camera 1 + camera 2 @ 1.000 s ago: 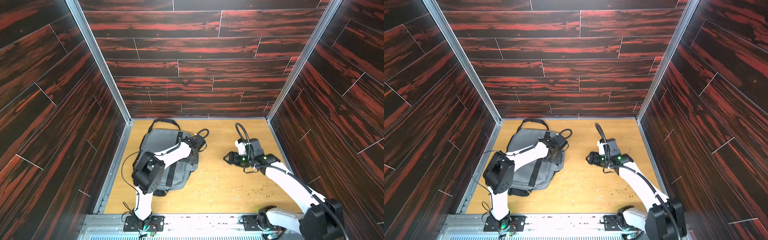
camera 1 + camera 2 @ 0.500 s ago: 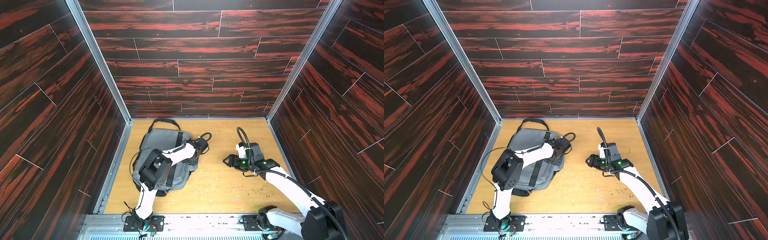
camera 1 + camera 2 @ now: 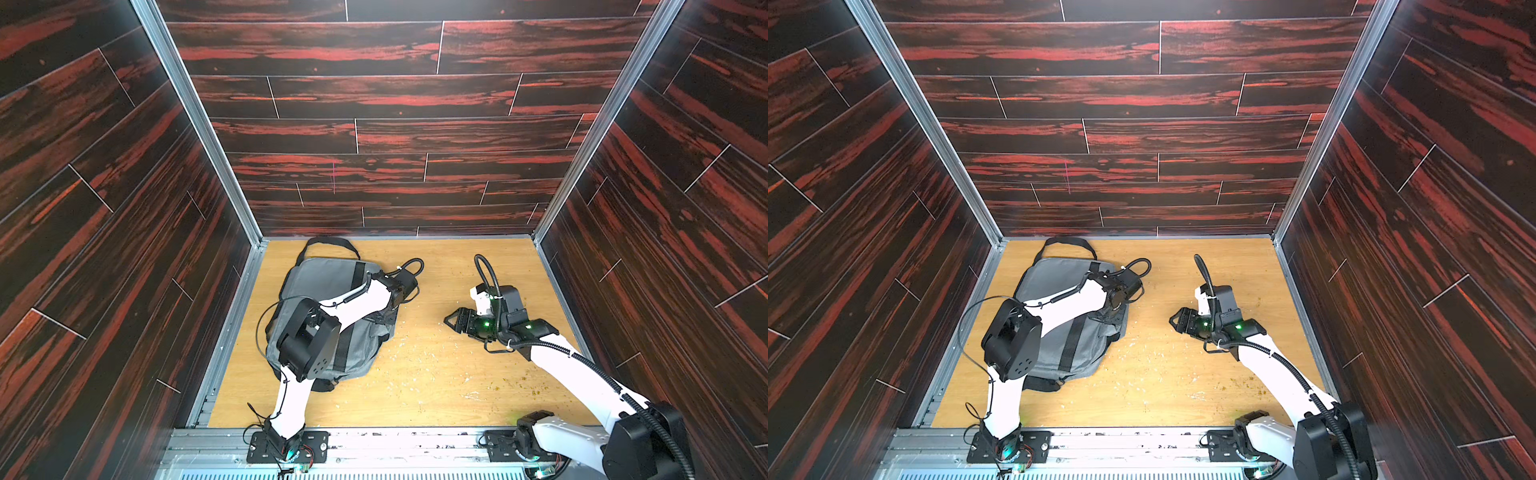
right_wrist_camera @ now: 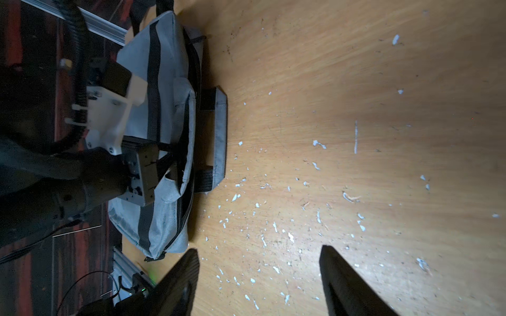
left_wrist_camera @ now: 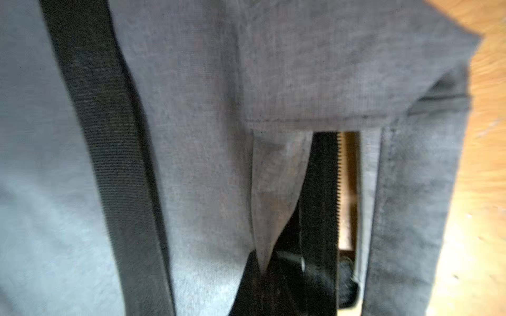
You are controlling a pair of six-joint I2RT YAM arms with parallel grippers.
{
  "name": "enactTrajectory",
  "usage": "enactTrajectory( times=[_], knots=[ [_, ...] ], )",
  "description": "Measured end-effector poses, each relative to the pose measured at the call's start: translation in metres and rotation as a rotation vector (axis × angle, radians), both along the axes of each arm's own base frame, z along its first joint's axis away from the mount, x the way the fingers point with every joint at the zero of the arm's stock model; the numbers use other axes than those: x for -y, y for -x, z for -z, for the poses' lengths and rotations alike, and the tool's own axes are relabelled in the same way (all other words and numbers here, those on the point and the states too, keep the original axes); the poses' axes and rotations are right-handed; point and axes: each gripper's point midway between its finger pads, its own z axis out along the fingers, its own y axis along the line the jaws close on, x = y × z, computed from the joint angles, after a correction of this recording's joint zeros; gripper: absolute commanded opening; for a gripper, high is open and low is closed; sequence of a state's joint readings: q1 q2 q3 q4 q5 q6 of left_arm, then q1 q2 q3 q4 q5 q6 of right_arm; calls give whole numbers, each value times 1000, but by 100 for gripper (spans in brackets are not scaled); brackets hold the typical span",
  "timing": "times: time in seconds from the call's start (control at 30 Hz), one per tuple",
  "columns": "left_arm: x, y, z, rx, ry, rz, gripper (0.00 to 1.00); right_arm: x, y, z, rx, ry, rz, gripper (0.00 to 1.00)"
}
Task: Open the zippered laptop bag and take out the laptop
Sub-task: Open the bag flap at the center of the board, then take out the laptop from the zippered laptop bag.
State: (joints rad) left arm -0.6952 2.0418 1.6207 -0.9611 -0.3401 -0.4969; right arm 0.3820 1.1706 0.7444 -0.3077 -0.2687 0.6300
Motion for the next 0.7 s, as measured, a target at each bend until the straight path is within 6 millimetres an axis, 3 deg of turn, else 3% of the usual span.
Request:
enactTrajectory(
  times=[0.3,0.7],
  knots=[
    [-10,-2,-70,80,88,5,0,-71,6,11,-60,-185,-103,73],
    [-36,-12,-121,110,225,-45,0,-172,-15,18,-133,-392,-162,67]
  ],
)
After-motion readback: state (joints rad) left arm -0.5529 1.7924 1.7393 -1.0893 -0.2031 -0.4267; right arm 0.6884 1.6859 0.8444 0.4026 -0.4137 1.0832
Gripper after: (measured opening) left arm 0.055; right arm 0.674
